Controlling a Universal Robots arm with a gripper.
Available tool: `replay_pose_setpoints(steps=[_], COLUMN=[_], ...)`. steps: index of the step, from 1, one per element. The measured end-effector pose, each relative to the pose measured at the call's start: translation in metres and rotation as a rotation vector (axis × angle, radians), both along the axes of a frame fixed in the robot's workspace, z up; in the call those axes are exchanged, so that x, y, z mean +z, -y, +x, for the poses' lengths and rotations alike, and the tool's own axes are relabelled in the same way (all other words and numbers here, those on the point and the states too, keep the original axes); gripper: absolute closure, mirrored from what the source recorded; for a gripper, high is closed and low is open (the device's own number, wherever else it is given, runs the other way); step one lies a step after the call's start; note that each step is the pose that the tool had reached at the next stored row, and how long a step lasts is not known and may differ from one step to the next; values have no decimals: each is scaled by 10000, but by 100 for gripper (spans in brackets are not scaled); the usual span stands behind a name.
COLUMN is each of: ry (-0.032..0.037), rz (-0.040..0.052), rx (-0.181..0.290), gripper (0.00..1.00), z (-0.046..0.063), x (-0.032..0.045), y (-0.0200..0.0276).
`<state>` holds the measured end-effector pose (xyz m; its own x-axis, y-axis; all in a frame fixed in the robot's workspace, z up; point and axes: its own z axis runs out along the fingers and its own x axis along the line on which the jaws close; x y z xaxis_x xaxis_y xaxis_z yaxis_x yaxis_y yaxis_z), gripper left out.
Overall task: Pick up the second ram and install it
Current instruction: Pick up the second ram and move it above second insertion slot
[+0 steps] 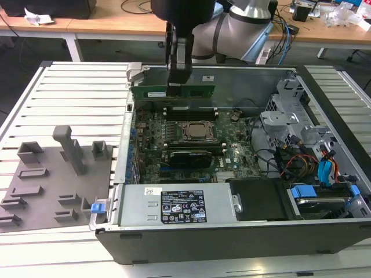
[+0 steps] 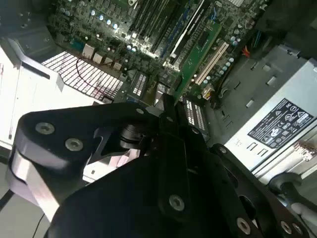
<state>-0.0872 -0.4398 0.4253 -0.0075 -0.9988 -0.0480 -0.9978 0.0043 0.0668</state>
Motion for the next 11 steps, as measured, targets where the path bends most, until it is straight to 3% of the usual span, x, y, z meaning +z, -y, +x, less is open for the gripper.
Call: replay_pose_setpoints(steps=[6,11], ry=[-102,-143], rz=[4,4], rx=[0,0], gripper=[86,86], z=[222,384], x=[-103,-147], y=[-13,-122])
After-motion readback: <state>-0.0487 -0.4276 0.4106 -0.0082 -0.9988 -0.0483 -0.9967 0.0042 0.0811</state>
